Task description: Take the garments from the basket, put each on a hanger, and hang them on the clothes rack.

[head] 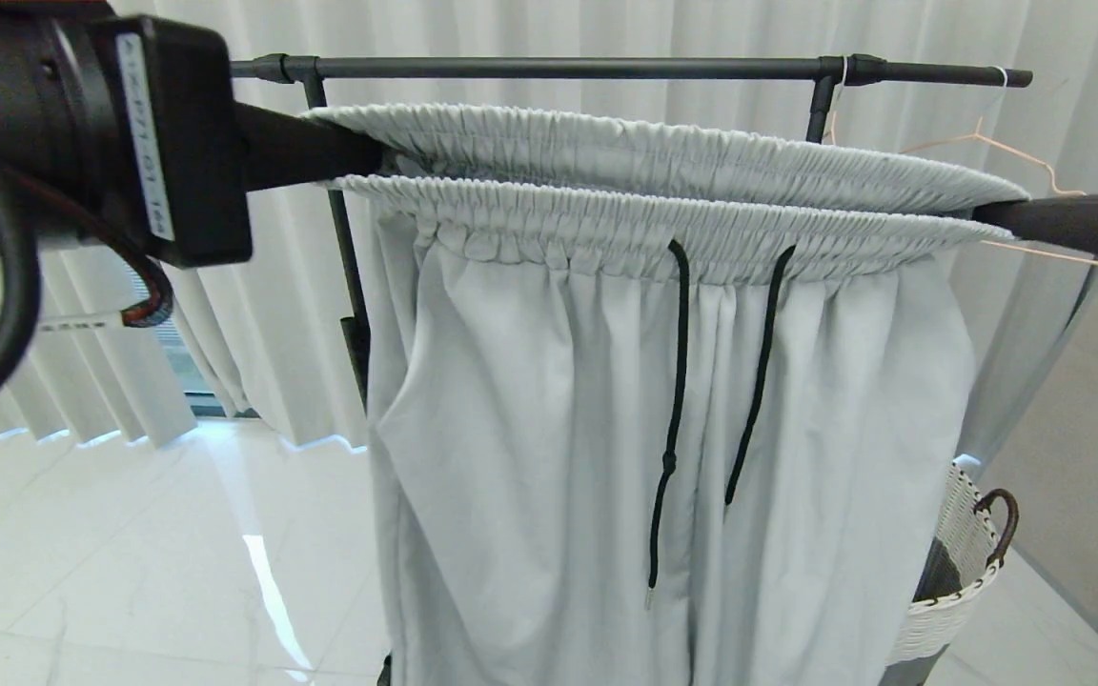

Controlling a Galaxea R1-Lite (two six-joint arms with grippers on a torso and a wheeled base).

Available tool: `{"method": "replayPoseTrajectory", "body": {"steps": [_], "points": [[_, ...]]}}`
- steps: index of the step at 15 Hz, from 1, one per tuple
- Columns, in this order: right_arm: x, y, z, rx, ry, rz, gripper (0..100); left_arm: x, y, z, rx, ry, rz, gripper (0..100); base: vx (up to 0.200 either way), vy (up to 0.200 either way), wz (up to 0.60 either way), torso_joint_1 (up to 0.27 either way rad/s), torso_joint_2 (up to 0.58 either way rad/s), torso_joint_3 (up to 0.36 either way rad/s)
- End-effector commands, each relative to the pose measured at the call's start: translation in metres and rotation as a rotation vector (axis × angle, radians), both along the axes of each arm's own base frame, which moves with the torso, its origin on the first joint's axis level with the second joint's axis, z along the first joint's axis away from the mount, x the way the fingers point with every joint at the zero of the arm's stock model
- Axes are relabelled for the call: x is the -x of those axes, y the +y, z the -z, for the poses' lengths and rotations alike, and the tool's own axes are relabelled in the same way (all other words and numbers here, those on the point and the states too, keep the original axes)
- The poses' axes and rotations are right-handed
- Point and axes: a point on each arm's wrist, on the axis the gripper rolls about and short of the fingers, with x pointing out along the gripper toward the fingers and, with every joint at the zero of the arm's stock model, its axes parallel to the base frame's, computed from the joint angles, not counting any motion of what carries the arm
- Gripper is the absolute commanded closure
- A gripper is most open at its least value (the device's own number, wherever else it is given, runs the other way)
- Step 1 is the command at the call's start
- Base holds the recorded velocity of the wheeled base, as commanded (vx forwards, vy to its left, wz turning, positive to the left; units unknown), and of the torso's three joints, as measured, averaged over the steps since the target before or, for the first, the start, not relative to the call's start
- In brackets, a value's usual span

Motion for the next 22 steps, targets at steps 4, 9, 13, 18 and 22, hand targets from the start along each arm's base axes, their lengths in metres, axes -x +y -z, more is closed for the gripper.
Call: {"method": "replayPoseTrajectory", "body": {"steps": [4, 9, 13, 18, 22], "points": [[0.014, -0.01, -0.016, 0.017, 0.023, 0.013, 100, -0.013, -0.019, 0.013, 0.029, 0.103, 0.12, 100, 0.0, 0.0, 0.0, 0.0, 0.0, 0.0], [0.081, -0.046, -0.011, 0.098, 0.142, -0.015, 100, -0.048, -0.059, 0.02, 0.09, 0.064, 0.125, 100, 0.0, 0.0, 0.0, 0.0, 0.0, 0.0], [0.109, -0.052, -0.004, 0.125, 0.149, -0.235, 100, -0.065, -0.076, 0.022, 0.106, 0.052, 0.119, 100, 0.0, 0.0, 0.0, 0.0, 0.0, 0.0], [0.108, -0.05, -0.003, 0.139, 0.149, -0.26, 100, -0.056, -0.067, 0.017, 0.135, 0.072, 0.113, 100, 0.0, 0.0, 0.0, 0.0, 0.0, 0.0], [0.08, -0.027, -0.007, 0.176, 0.121, -0.037, 100, -0.002, -0.011, 0.003, 0.099, 0.226, 0.193, 100, 0.0, 0.0, 0.0, 0.0, 0.0, 0.0]]}}
